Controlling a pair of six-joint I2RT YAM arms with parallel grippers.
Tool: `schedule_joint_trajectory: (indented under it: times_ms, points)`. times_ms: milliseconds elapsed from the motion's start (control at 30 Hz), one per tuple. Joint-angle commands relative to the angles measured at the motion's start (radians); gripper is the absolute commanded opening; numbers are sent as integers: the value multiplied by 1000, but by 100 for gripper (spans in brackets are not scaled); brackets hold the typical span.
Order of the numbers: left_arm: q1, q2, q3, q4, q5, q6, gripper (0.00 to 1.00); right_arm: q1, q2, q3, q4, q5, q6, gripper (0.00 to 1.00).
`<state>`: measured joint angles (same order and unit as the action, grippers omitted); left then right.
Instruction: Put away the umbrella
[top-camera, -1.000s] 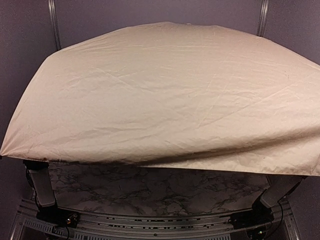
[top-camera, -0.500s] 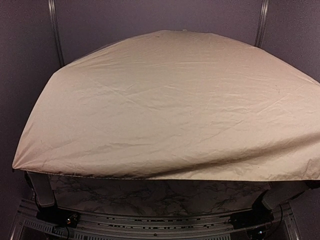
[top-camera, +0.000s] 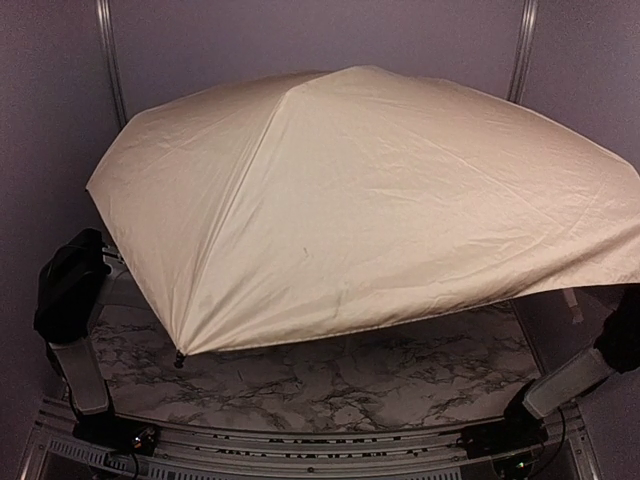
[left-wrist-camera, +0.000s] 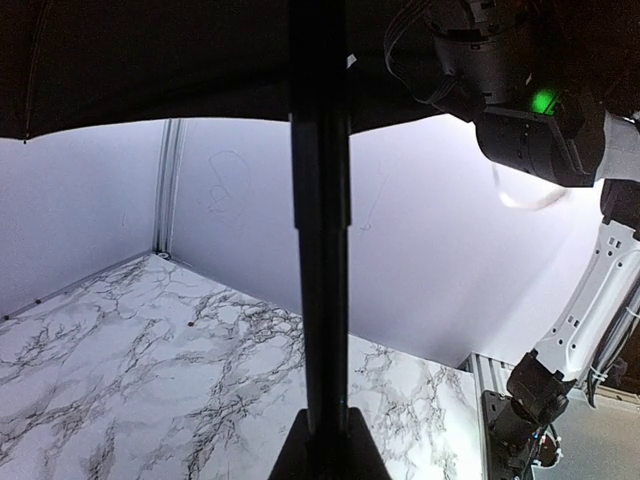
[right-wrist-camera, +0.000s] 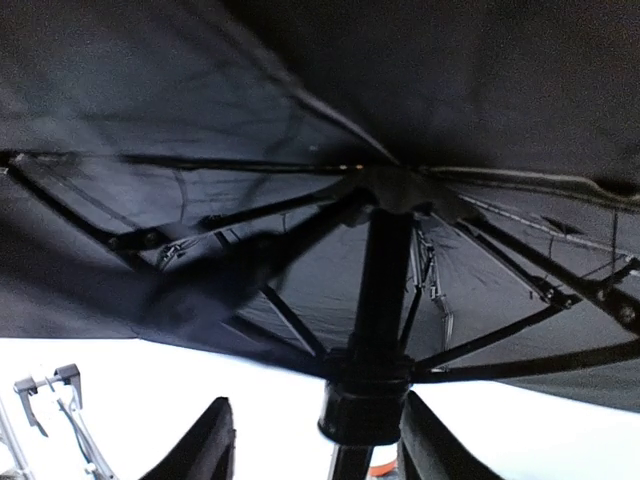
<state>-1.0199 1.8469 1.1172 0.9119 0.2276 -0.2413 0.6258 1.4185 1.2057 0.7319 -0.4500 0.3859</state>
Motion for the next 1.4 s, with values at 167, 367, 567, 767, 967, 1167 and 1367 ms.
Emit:
schedule_joint_trajectory:
  times_ms: [167, 367, 567, 767, 967, 1167, 1367]
  points:
    - [1, -56, 28, 40, 53, 32, 0, -5, 17, 62, 8, 14, -24, 34]
    - [-3, -51, 27, 45, 75, 33, 0, -14, 20, 65, 49, -1, -28, 27]
    - [-2, -51, 23, 53, 96, 28, 0, -30, 25, 72, 61, -19, -12, 35]
    - [-3, -50, 16, 79, 108, 15, 0, -41, 15, 48, 128, -18, 13, 39]
    - [-3, -46, 17, 92, 125, 3, 0, -41, 17, 25, 179, -17, 22, 22]
    - [-3, -48, 12, 94, 133, 7, 0, -41, 13, 30, 169, -37, 13, 0]
    - [1, -57, 3, 116, 177, -17, 0, -43, 17, 53, 93, -67, -12, 0]
